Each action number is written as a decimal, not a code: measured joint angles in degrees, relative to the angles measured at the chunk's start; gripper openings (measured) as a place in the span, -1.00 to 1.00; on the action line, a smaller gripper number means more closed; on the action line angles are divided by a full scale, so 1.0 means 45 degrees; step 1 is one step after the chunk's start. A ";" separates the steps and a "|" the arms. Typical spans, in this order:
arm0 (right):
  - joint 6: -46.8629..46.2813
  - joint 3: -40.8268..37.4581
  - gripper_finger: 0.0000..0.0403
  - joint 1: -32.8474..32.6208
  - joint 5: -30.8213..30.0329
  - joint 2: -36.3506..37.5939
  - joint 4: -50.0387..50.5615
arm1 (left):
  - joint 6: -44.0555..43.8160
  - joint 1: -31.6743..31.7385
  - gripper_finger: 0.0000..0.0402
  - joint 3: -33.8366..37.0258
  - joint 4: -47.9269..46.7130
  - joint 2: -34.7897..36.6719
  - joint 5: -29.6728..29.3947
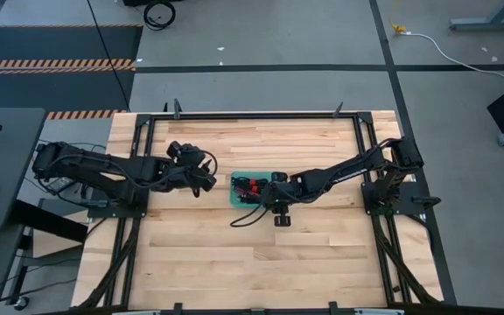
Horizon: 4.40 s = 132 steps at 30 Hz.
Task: Pick and place USB-C Cables
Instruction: Move the green bin to the center of the table, then return to Home Position
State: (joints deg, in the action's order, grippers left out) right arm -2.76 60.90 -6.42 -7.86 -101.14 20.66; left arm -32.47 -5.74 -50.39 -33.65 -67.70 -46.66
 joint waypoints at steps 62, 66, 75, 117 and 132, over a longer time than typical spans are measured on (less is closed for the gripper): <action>-0.0028 -0.3804 -0.97 -0.1001 0.0577 1.2215 0.0365 | 0.7767 -0.2347 -0.97 0.4209 1.0369 0.5306 0.5061; -0.0454 -0.4902 -0.98 -0.1001 0.0602 1.3451 0.0083 | 0.7620 -0.2339 -0.98 0.4957 1.0358 0.6219 0.5042; -0.1031 -0.6918 -0.99 -0.0996 0.0596 1.6024 -0.0591 | 0.7456 -0.2341 -0.98 0.6411 1.0520 0.7968 0.5048; -0.1253 -1.0136 -0.98 -0.0782 0.1425 1.9400 -0.2318 | 0.7508 -0.2351 -0.92 0.8485 1.1754 0.9743 0.5342; -0.1117 -1.0240 -0.98 -0.0782 0.1423 1.9443 -0.2432 | 0.9046 -0.2336 -0.98 1.0923 1.5952 0.9747 0.5828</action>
State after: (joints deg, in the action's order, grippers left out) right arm -7.79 14.82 -9.93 -1.45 -13.65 9.72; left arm 8.24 -16.25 -1.24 38.14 -23.84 -20.44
